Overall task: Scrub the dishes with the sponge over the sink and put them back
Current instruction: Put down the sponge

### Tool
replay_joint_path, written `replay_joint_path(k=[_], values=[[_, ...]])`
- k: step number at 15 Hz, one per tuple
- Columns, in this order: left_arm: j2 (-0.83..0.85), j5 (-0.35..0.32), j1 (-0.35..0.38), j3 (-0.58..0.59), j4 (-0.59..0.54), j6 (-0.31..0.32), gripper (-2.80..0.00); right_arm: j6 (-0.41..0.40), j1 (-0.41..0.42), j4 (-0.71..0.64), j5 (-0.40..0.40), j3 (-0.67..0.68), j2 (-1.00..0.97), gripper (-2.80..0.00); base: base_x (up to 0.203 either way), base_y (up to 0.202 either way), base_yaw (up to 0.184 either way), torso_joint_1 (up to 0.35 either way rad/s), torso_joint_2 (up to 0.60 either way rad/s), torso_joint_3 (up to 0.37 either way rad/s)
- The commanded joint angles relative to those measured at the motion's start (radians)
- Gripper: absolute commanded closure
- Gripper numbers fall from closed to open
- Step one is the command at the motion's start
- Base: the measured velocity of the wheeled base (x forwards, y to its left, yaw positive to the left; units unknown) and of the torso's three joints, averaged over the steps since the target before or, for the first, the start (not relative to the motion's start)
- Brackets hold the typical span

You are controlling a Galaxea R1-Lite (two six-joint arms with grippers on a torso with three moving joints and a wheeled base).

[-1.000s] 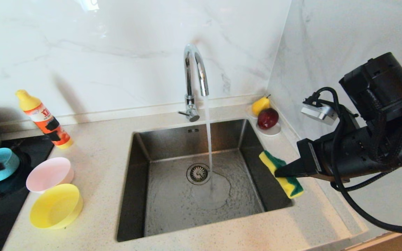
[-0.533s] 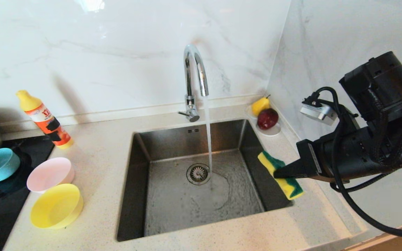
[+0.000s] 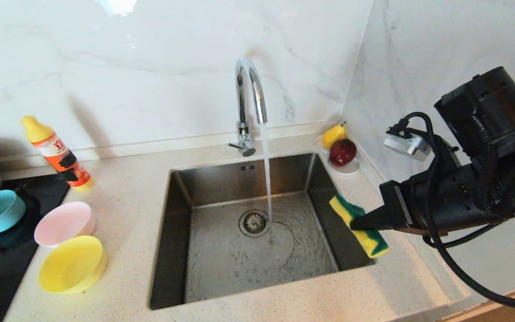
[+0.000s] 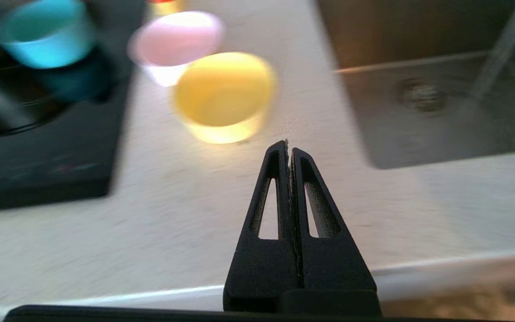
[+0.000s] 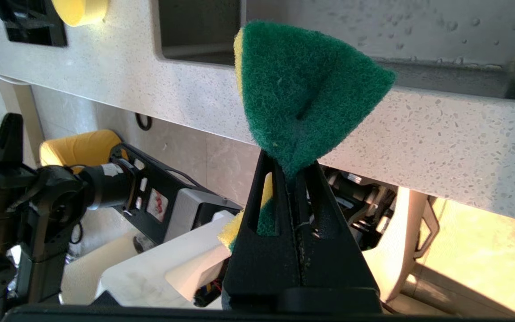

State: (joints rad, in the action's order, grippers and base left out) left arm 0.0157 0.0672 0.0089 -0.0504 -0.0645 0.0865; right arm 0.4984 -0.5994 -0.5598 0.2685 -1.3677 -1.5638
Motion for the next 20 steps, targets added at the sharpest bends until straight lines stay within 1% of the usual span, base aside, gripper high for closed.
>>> replay_joint_path(k=[1,2,3,5,6,7,8,9,10,12,13,15,18,20], values=[[-0.017,-0.064,0.000,0.025,0.003,-0.015,0.00,-0.010,0.001,-0.004,-0.001,0.001,-0.005,0.00,0.000,0.000,0.000,0.000,0.00,0.000],[-0.017,-0.080,0.000,0.042,0.024,-0.030,0.00,-0.014,0.001,-0.006,-0.009,0.002,-0.005,0.00,0.000,0.000,0.000,0.000,0.00,0.000],[-0.017,-0.081,0.000,0.049,0.046,-0.038,0.00,-0.021,0.002,-0.008,-0.011,0.002,-0.003,0.00,0.000,0.000,0.000,0.000,0.00,0.000],[-0.017,-0.081,0.000,0.049,0.048,-0.040,0.00,-0.033,0.006,-0.012,-0.012,0.003,0.009,0.00,0.000,0.000,0.000,0.000,0.00,0.000],[-0.017,-0.081,0.000,0.049,0.048,-0.040,0.00,-0.059,0.007,-0.021,-0.024,0.013,0.018,0.00,0.000,0.000,0.000,0.000,0.00,0.000],[-0.017,-0.081,-0.001,0.049,0.048,-0.040,0.00,-0.087,0.007,-0.025,-0.057,0.021,0.017,0.00,0.000,0.000,0.000,0.000,0.00,0.000],[-0.017,-0.081,0.000,0.049,0.048,-0.040,0.00,-0.133,0.008,-0.024,-0.100,0.049,0.013,0.00,0.000,0.000,0.000,0.000,0.00,0.000],[-0.017,-0.081,0.000,0.049,0.048,-0.040,0.00,-0.188,0.012,-0.018,-0.159,0.076,0.011,0.00,0.000,0.000,0.000,0.000,0.00,0.000],[-0.017,-0.081,0.000,0.049,0.048,-0.040,0.00,-0.221,0.014,-0.016,-0.205,0.100,0.019,0.00,0.000,0.000,0.000,0.000,0.00,0.000],[-0.017,-0.081,0.000,0.049,0.048,-0.040,0.00,-0.242,0.015,-0.005,-0.237,0.154,0.046,0.00,0.000,0.000,0.000,0.000,0.00,0.000],[-0.017,-0.081,0.000,0.049,0.048,-0.040,0.00,-0.258,0.015,0.008,-0.267,0.181,0.057,0.00,0.000,0.000,0.000,0.000,0.00,0.000],[-0.017,-0.081,0.000,0.049,0.048,-0.040,0.00,-0.281,0.010,0.052,-0.361,0.248,0.067,0.00,0.000,0.000,0.000,0.000,0.00,0.000],[-0.017,-0.081,0.000,0.049,0.048,-0.040,0.00,-0.290,0.005,0.151,-0.512,0.348,0.069,0.00,0.000,0.000,0.000,0.000,0.00,0.000],[-0.017,-0.081,0.000,0.049,0.048,-0.040,0.00,-0.288,0.000,0.197,-0.598,0.377,0.052,0.00,0.000,0.000,0.000,0.000,0.00,0.000]])
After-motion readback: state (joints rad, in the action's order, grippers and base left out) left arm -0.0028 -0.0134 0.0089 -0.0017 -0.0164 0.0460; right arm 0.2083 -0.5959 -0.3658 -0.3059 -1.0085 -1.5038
